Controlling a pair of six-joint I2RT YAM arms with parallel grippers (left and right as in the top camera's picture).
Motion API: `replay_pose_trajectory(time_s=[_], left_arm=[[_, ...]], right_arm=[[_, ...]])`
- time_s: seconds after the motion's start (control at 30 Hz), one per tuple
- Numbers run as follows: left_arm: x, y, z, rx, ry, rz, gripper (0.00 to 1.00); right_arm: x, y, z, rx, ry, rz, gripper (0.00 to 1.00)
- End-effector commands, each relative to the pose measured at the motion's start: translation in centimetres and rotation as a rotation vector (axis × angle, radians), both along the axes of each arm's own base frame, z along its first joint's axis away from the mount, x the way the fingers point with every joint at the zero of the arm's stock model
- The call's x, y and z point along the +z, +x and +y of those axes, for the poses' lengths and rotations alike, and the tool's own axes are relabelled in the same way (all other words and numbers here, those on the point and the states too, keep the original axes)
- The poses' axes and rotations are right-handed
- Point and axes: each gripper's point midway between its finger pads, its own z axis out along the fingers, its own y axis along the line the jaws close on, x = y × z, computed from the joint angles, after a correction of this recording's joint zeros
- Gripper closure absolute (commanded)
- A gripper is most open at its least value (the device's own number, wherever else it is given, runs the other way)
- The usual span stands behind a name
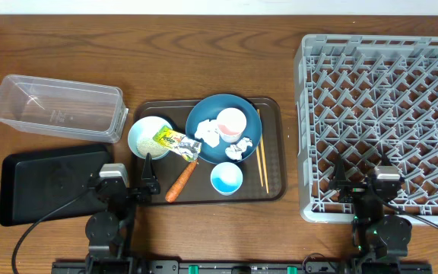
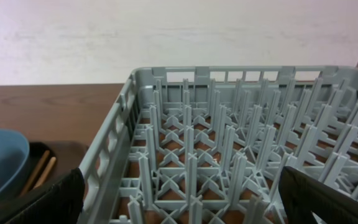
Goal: Sort waste into correct bins and load items into the dishwasher rack
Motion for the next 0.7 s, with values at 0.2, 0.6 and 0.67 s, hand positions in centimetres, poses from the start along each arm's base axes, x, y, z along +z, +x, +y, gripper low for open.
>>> replay_pose_trajectory(time_s=[0.2,0.6,0.67], left_arm=[[1.3,-0.4,0.4,0.049,-0.107,0.189,0.06],[5.9,0.9,-3.1,-0.108,-0.170,0.636,0.06],[5.9,0.2,-3.2,-0.110,-0.180,0.744,0.06]], right_arm=[[4.1,-0.8,1.0,0.049,0.053,0.004,0.01],[7.3,-0.2,1.0,0.042,0.054,0.332,0.01],[7.2,0.0,1.0,0.042,0.045,0.425,0.01]])
